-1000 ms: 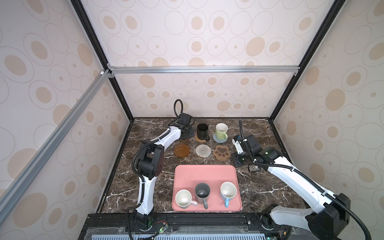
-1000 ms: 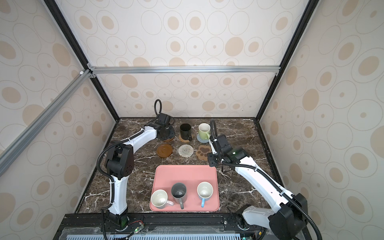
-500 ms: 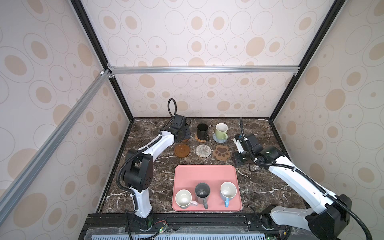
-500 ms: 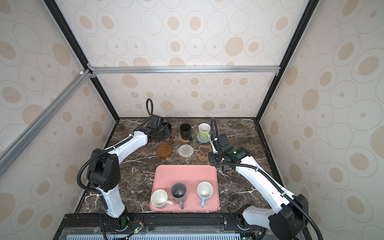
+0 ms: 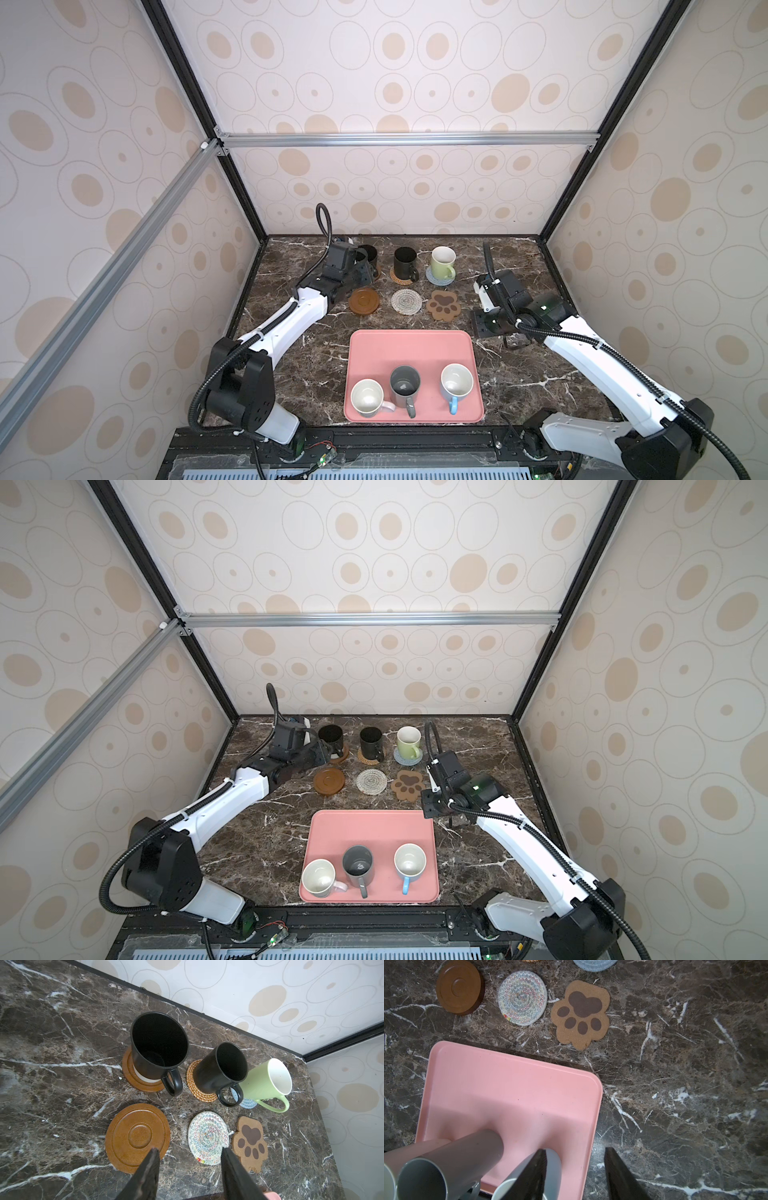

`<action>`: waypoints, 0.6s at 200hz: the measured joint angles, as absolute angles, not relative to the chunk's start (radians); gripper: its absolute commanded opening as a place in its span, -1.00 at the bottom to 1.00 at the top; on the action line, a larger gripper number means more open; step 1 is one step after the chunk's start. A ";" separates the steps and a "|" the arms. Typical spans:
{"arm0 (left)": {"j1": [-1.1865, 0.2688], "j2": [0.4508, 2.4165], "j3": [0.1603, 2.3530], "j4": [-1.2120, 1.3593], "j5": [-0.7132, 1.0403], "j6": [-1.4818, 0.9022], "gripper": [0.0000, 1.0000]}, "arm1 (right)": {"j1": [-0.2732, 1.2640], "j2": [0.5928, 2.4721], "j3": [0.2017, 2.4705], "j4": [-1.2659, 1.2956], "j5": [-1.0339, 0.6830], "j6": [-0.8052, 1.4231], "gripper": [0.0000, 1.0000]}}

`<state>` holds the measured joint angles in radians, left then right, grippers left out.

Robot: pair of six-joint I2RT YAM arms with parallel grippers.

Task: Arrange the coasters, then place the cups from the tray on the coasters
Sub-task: 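Raise the left gripper off the black mug while the right gripper moves over the tray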

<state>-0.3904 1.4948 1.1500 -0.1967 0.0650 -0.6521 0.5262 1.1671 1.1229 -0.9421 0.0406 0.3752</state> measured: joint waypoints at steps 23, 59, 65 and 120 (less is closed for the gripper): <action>-0.383 1.449 1.096 -0.159 0.080 -0.637 0.18 | 0.532 1.134 1.118 -0.991 0.021 0.421 -0.03; -0.375 1.393 1.012 -0.090 0.103 -0.616 0.54 | 0.557 1.050 1.100 -1.066 0.010 0.527 -0.02; -0.374 1.384 1.001 -0.082 0.105 -0.613 0.60 | 0.564 1.031 1.091 -1.075 0.006 0.550 -0.02; -0.358 1.324 0.917 0.017 0.108 -0.617 1.00 | 0.717 0.940 0.982 -1.102 -0.006 0.762 0.01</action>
<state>-0.3584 1.3239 0.9173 0.0170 0.1078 -0.6170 0.7166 0.9398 0.9825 -1.1015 -0.0059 0.7624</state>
